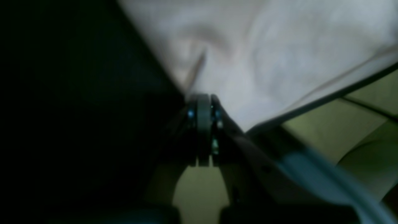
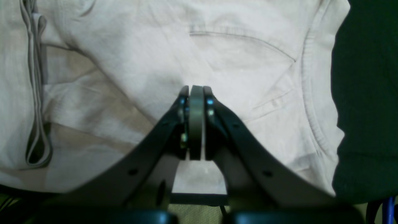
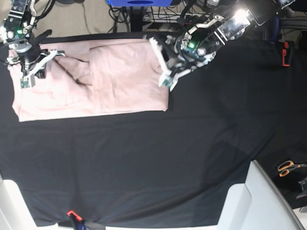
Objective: Fold the T-shirt properly
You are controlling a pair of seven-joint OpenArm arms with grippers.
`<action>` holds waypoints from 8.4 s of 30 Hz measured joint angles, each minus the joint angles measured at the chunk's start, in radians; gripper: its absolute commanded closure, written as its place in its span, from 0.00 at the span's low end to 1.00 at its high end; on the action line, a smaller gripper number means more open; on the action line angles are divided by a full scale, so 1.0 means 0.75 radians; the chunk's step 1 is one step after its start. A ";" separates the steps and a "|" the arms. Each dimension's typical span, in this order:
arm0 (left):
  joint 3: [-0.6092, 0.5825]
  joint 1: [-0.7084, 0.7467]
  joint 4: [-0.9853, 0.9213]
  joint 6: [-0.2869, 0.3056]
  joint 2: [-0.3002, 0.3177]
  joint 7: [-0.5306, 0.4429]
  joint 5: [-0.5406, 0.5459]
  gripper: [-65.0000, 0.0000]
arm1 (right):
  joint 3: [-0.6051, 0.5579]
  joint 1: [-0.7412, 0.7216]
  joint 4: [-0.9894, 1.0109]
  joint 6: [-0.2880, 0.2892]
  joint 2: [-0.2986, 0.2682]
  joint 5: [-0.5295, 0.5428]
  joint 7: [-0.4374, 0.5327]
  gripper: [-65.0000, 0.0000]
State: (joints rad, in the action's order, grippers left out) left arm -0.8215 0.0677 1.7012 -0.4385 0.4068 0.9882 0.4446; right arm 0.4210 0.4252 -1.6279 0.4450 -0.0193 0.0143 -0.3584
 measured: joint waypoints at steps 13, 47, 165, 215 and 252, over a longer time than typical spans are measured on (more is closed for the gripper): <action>-0.150 0.019 0.005 -0.002 0.007 0.022 0.007 1.00 | 0.000 0.000 0.000 -0.001 0.000 0.000 -0.002 1.00; -0.136 -0.041 0.000 0.001 0.087 0.011 0.015 1.00 | 0.001 -0.001 0.000 0.000 0.001 0.001 -0.001 1.00; 1.485 0.514 -0.135 1.094 -0.250 -0.521 -0.009 0.75 | 0.153 -0.654 1.221 0.370 -0.482 0.901 -0.699 1.00; 1.739 0.712 0.005 1.105 -0.169 -0.516 -0.248 0.74 | -1.054 -0.208 -0.217 -0.968 0.081 -0.025 -0.734 1.00; 1.742 0.703 -0.051 1.105 -0.165 -0.521 -0.245 0.74 | -1.367 -0.286 0.007 -1.072 0.111 0.061 -0.635 0.47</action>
State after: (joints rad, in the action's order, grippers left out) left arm 0.4847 0.5953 1.6630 0.3904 0.2829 0.5976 0.2607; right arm -0.6041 0.2108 -1.6226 -0.3592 0.0639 0.0597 -0.8345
